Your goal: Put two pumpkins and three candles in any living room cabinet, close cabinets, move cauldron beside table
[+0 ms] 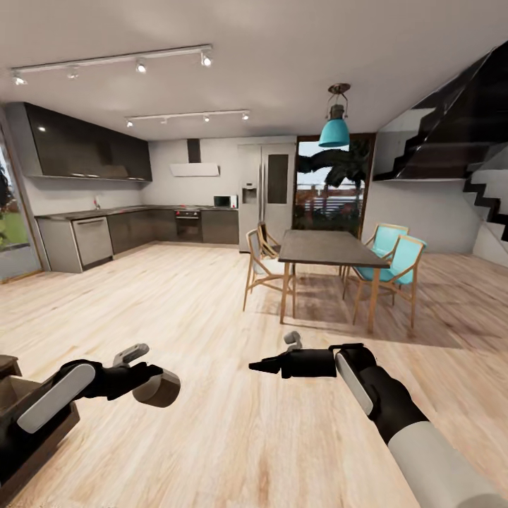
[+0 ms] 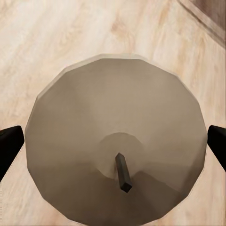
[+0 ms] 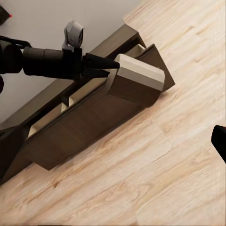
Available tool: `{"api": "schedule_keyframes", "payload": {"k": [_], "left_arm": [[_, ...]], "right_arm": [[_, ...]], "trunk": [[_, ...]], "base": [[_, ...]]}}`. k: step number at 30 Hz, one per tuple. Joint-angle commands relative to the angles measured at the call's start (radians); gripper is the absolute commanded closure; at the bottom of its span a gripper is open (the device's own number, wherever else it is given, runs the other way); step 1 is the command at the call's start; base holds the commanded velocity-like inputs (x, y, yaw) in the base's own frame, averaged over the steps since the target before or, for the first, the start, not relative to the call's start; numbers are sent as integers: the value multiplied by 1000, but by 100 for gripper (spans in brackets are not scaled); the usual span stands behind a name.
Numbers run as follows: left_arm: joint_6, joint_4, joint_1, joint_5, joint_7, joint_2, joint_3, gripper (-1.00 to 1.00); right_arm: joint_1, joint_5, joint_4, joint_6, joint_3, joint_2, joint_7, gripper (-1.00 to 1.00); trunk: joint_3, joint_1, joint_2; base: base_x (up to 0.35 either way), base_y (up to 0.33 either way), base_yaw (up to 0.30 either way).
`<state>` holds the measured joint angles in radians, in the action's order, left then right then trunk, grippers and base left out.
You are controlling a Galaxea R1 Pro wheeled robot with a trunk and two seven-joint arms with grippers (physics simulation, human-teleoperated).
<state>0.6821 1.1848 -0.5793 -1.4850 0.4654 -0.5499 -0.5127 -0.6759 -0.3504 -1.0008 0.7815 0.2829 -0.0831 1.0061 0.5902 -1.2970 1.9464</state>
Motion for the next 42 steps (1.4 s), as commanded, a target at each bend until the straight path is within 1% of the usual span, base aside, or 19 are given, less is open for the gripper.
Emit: {"api": "schedule_keyframes", "payload": {"k": [1,26,30,36,42], "left_arm": [[-2,1,-2,-11,9,-1,-3,100],[-2,1,-2,-11,9,1,-3,100],[-3,1,-2,-11,9,1,-3,100],[-3,1,-1,-11,9,-1,-3,100],[-3,1,-2,-11,9,-1,-3,100]], "right_arm": [[-1,-6,-1,5,2,-1,-1,-100],[-1,-4,0,5,2,0,-4,-100],[-1,-5,-1,5,2,0,-21,-100],[-1,-6,-1,4,2,-1,-26,-100],[-1,-6,-1,5,2,-1,-28,-100]], "trunk": [[1,0,1],[1,0,1],[1,0,1],[1,0,1],[1,0,1]], "base": [[119,-46,288],[13,-3,288],[187,-72,288],[278,-122,278],[295,-129,64]]}}
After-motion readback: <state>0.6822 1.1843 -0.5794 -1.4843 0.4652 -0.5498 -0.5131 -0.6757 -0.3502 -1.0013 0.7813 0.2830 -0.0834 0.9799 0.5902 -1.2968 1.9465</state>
